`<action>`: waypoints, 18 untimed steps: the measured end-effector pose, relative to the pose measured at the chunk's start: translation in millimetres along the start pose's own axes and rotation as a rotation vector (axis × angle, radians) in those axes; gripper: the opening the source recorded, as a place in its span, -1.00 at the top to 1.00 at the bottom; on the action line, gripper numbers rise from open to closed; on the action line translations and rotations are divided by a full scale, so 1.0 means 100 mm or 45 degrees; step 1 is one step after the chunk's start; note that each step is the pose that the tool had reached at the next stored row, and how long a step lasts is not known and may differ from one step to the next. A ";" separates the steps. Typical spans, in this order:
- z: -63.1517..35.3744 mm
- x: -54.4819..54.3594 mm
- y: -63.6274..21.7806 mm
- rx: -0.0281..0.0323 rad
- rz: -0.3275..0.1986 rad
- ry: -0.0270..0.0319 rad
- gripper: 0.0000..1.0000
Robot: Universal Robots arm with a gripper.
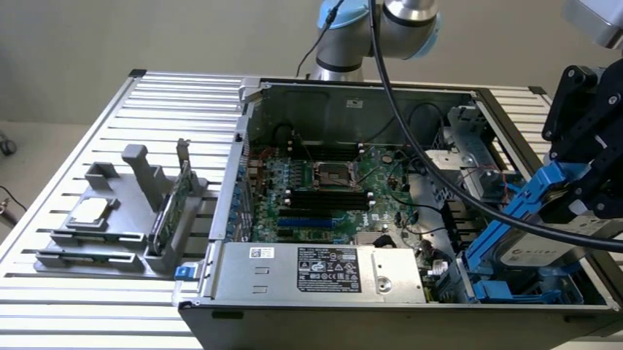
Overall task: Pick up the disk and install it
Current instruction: 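Pick up the disk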
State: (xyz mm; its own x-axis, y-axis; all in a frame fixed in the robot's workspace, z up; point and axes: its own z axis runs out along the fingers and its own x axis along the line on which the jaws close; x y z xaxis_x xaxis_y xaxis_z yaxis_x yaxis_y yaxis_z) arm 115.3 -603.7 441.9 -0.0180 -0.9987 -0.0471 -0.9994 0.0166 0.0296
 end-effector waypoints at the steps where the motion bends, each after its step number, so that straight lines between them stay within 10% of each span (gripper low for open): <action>1: 0.000 0.00 0.000 -0.0007 0.000 0.0001 0.35; 18: 0.014 0.00 -0.030 -0.0101 -0.002 0.0022 0.35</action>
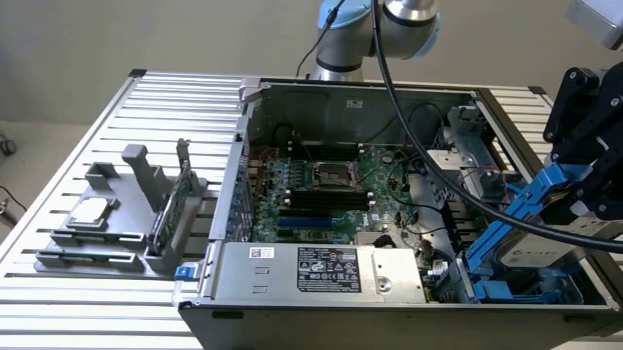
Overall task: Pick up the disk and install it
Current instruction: 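Pick up the disk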
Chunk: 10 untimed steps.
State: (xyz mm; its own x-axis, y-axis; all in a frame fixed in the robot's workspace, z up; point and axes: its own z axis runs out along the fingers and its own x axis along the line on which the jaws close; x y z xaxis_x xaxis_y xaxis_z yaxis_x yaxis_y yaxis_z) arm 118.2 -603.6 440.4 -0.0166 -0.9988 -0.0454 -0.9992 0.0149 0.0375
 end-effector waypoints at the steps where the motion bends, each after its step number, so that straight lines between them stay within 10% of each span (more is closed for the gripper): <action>1: 0.001 0.00 0.000 0.0006 -0.001 0.0000 0.35; 10: 0.014 0.00 0.017 0.0090 -0.014 0.0017 0.35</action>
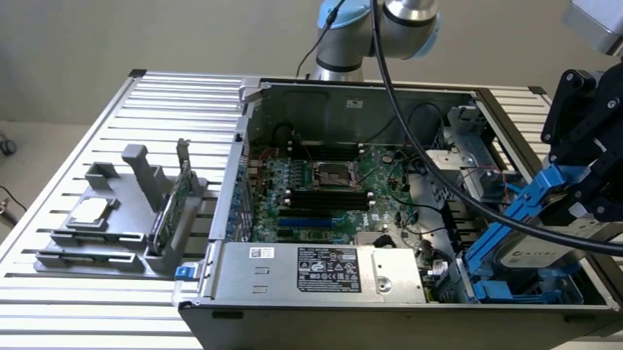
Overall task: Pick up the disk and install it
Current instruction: 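Insert the disk into the insertion slot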
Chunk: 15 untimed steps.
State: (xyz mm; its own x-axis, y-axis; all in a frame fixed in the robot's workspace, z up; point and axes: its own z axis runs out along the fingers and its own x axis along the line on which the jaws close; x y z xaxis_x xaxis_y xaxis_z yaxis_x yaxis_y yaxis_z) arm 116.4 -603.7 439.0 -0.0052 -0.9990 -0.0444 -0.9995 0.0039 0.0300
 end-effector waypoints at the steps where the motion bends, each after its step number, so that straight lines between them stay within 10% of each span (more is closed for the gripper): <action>1: 0.003 0.00 0.006 0.0016 -0.001 0.0000 0.35; 15: 0.057 0.03 0.017 0.0100 -0.015 -0.0052 0.35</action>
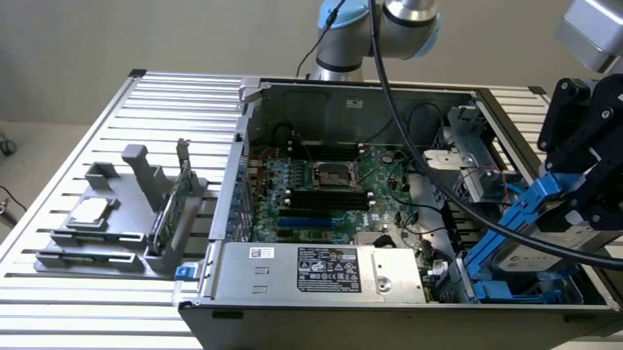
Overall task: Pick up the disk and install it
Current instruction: 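Insert the disk into the insertion slot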
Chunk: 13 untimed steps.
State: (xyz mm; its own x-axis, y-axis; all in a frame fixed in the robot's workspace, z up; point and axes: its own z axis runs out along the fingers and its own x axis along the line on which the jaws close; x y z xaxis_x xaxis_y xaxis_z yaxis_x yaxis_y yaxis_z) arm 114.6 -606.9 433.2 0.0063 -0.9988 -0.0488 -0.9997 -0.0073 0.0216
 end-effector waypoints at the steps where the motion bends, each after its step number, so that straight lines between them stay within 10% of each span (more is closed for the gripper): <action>1: 0.004 0.00 0.002 0.0002 -0.001 -0.0022 0.35; 13: 0.067 0.05 0.008 0.0013 -0.020 -0.0381 0.35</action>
State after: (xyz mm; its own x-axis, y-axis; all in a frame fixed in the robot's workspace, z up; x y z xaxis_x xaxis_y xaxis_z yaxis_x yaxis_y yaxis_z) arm 113.7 -611.4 426.3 0.0213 -0.9966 -0.0790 -0.9995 -0.0229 0.0196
